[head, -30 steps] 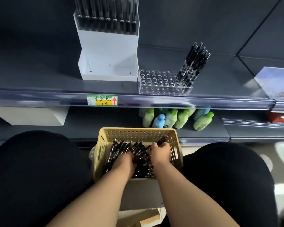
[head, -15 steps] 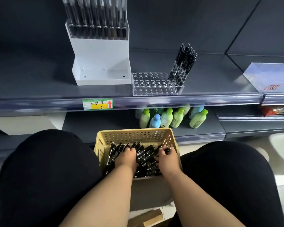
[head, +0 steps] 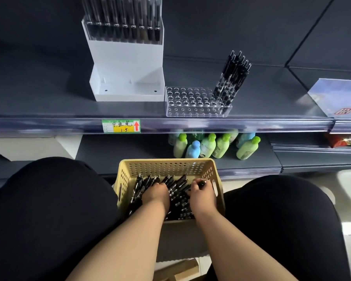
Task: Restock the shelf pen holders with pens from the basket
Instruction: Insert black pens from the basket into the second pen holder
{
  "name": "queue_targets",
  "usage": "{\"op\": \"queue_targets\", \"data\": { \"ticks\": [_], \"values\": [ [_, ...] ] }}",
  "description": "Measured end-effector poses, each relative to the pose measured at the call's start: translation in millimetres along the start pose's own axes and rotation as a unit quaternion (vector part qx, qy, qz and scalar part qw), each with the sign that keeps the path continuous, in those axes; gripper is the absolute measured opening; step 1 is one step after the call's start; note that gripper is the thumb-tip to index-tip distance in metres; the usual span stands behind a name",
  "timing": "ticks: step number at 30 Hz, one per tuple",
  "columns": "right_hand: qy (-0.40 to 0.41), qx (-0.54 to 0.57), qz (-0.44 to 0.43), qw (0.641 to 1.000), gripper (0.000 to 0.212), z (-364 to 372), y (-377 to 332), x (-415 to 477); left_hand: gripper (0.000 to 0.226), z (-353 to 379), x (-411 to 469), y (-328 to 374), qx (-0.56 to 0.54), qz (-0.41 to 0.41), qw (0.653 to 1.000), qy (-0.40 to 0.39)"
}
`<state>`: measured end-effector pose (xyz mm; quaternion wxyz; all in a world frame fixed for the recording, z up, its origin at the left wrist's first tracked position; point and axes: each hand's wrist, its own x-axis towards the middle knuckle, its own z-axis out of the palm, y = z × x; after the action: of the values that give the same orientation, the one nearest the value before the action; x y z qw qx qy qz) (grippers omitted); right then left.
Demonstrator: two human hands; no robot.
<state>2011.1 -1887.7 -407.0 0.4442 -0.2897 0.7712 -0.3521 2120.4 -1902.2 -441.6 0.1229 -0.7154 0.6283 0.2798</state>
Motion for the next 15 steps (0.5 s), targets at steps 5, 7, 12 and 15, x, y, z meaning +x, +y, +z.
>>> {"op": "queue_targets", "data": {
  "ticks": [5, 7, 12, 15],
  "values": [
    [0.036, 0.045, 0.005, 0.998, 0.009, -1, -8, 0, 0.037, -10, -14, 2, -0.045, 0.026, 0.998, 0.019],
    [0.035, 0.06, 0.009, 0.998, 0.01, 0, -11, -5, 0.039, -17, -26, 6, -0.091, 0.007, 0.995, 0.037],
    [0.012, 0.051, -0.064, 0.997, 0.012, -3, -27, -24, 0.035, -34, -54, 15, -0.19, 0.048, 0.978, 0.066],
    [-0.019, 0.026, -0.106, 0.994, 0.014, -6, -34, -34, 0.027, -45, -68, 19, -0.204, 0.09, 0.97, 0.093]
  ]
}}
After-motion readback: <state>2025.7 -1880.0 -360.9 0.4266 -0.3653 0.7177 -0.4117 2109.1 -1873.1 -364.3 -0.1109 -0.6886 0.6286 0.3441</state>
